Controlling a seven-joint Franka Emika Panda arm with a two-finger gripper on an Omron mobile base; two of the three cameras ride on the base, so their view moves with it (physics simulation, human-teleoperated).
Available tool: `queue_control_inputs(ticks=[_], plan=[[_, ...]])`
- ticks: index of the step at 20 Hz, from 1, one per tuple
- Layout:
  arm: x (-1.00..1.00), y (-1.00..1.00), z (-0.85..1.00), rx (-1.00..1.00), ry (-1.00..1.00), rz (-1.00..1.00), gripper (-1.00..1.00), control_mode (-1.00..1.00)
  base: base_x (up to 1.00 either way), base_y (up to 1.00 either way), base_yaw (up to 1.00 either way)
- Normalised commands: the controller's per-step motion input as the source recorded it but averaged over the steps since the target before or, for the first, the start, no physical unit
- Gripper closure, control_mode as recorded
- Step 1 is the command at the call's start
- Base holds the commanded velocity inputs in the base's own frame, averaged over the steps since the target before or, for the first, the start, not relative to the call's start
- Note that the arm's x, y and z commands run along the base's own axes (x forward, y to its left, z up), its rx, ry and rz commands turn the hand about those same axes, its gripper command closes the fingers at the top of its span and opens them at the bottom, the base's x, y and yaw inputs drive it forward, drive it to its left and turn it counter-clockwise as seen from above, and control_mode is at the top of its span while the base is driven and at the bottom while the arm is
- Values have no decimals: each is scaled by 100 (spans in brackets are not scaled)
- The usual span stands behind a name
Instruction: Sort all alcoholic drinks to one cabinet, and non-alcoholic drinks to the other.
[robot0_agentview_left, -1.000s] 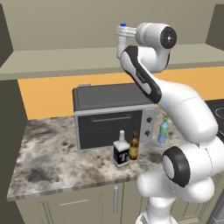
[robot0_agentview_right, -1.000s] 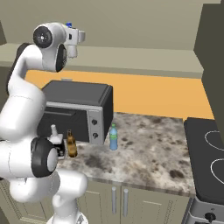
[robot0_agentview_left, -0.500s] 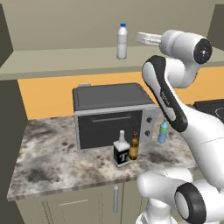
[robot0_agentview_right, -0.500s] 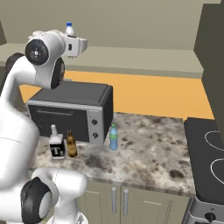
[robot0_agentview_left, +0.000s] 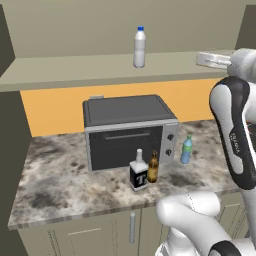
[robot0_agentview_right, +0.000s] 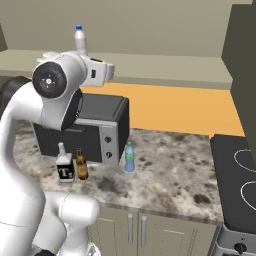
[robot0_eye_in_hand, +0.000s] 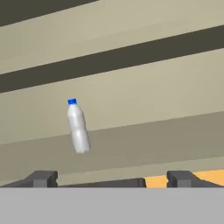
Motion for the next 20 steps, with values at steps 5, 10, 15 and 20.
queue_control_inputs(ticks=[5, 10, 15, 20], plan=[[-82, -55, -60, 0, 0, 4, -100, -100, 0, 0, 0], [-21, -27, -60, 0, 2, 9, -100, -100, 0, 0, 0], [14, -3, -53, 0, 2, 19, -100, -100, 0, 0, 0], [19, -21, -46, 0, 0, 28, -100, -100, 0, 0, 0]])
